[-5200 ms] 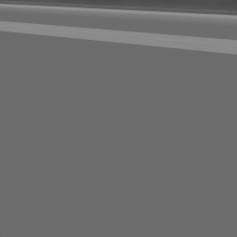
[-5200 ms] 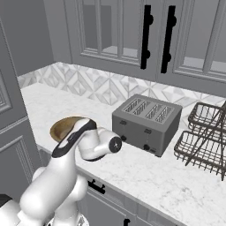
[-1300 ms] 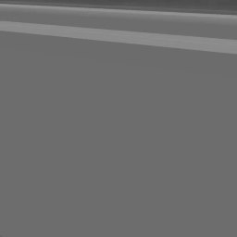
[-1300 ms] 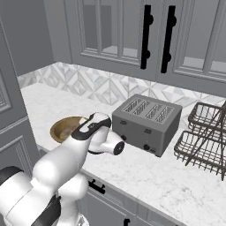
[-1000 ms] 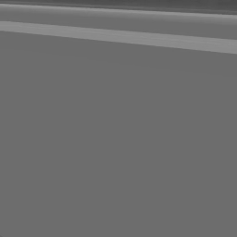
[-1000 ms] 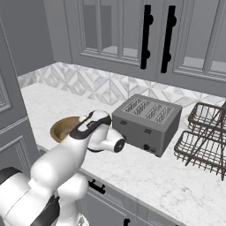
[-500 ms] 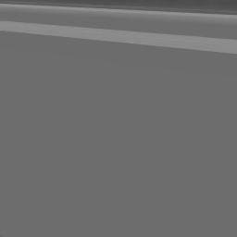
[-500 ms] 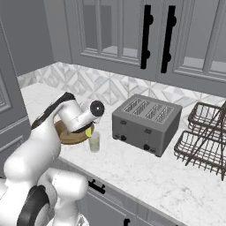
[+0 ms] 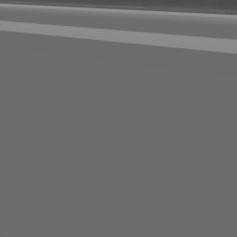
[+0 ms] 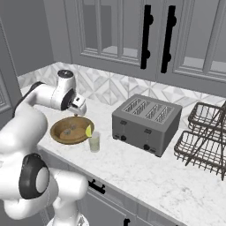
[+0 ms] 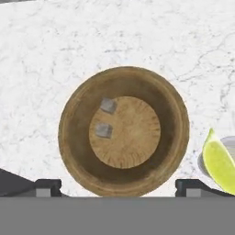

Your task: Grab a lemon wedge from the fridge and one ice cube from the ice bowl, and put them in the glass of lemonade.

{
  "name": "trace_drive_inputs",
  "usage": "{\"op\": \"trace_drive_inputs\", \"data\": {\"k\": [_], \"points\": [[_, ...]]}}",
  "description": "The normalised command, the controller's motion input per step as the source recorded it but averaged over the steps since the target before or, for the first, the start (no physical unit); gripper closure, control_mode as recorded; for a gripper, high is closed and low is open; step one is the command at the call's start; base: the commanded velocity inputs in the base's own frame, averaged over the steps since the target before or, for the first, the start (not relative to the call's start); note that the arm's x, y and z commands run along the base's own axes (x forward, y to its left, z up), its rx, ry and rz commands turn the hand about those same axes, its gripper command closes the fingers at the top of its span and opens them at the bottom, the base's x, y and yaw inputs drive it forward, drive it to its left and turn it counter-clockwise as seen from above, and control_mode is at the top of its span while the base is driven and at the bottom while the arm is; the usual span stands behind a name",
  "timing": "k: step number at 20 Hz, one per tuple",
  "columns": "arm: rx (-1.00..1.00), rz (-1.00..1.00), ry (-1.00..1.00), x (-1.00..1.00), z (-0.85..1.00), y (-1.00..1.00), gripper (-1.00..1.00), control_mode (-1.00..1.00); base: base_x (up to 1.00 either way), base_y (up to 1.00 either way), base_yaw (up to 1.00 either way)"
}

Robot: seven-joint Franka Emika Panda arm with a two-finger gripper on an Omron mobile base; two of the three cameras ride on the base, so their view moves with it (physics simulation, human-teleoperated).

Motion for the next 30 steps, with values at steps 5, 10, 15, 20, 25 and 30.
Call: {"op": "trace_drive_inputs", "data": {"k": [5,10,15,20,25,30], "points": [[-0.41,-0.05,0.21,-0.01,-0.52,0.02,-1.0,-1.0,0.0,0.0,0.0],[-0.28,0.0,0.04,-0.03,-0.69,-0.06,-1.0,-1.0,0.0,0.0,0.0],[-0.23,0.0,0.03,-0.06,-0.58,-0.24,-1.0,-1.0,0.0,0.0,0.0],[-0.15,0.0,0.11,-0.21,-0.28,-0.22,-1.0,-1.0,0.0,0.0,0.0],[-0.1,0.0,0.09,-0.16,-0.16,-0.2,-1.0,-1.0,0.0,0.0,0.0],[-0.05,0.0,0.03,-0.03,-0.01,-0.18,-1.0,-1.0,0.0,0.0,0.0]]}}
